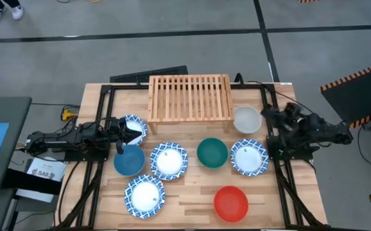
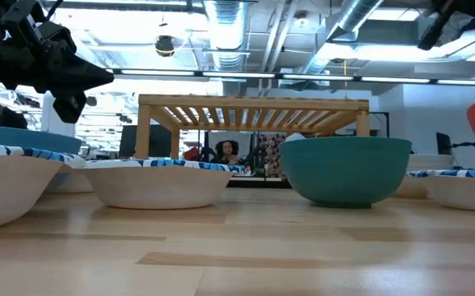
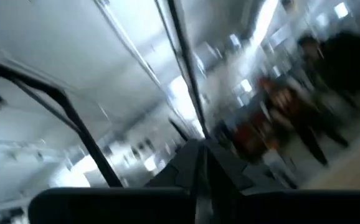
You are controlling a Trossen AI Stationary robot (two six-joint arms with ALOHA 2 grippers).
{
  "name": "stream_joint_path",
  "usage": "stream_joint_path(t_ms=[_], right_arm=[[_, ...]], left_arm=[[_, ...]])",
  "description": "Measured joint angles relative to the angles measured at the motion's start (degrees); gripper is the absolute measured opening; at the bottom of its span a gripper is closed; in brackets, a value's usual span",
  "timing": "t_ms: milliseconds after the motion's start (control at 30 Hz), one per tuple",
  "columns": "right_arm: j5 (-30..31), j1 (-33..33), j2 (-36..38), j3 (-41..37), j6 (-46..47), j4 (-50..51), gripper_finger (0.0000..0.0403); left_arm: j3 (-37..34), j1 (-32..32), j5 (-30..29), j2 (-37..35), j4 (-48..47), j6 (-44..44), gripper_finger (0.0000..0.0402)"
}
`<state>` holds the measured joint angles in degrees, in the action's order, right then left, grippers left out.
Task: Place and stack bowls onto a shelf
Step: Put the green bowl on the shelf
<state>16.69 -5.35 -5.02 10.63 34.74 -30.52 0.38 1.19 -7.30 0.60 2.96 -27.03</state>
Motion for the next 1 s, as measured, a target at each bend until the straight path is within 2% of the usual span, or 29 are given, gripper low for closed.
stream_joint_path(t_ms=[133,267,400,500,700,867,1000], right_arm=[[0.0,-1.6,-9.7,10.9,4.2,20.9,0.0076],[-0.1,-4.0,-21.3,21.0,4.5,40.5,0.0115],[-4.0,-7.4,-30.9,27.1,5.5,52.4,0.0149],[-7.8,-9.6,-37.2,29.1,11.4,56.2,0.0163],[-7.9,-10.2,-49.0,29.8,35.6,59.6,0.0164],[-8.0,-8.6,-58.7,29.9,42.1,60.5,0.016],[-9.5,-6.7,-63.5,29.9,45.6,62.0,0.0156]], left_arm=[[0.0,0.0,0.0,0.0,0.0,0.0,0.0],[0.0,0.0,0.0,0.0,0.0,0.0,0.0],[0.0,0.0,0.0,0.0,0.0,0.0,0.0],[0.0,0.0,0.0,0.0,0.0,0.0,0.0],[0.0,0.0,0.0,0.0,0.0,0.0,0.0],[0.0,0.0,0.0,0.0,0.0,0.0,0.0],[0.0,0.0,0.0,0.0,0.0,0.0,0.0]])
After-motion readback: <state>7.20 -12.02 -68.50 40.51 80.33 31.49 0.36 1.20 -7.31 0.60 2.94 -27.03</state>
